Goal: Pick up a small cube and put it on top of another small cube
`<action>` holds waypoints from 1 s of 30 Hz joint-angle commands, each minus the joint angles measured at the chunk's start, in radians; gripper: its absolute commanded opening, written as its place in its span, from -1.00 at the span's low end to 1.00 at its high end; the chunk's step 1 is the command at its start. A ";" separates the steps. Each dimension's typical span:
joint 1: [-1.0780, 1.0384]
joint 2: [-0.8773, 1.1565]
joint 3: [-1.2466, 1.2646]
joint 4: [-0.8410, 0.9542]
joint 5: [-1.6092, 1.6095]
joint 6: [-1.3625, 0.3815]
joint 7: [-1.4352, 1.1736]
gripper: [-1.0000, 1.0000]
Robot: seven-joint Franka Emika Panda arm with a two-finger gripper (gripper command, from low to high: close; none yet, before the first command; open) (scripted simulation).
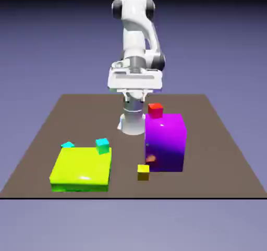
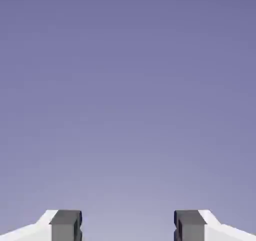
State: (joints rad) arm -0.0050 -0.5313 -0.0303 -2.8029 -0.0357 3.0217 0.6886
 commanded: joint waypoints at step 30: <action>-0.343 0.935 -0.518 0.175 -0.631 -0.059 -0.886 0.00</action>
State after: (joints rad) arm -0.3484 0.4033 -0.5486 -2.6281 -0.6668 2.9625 -0.1974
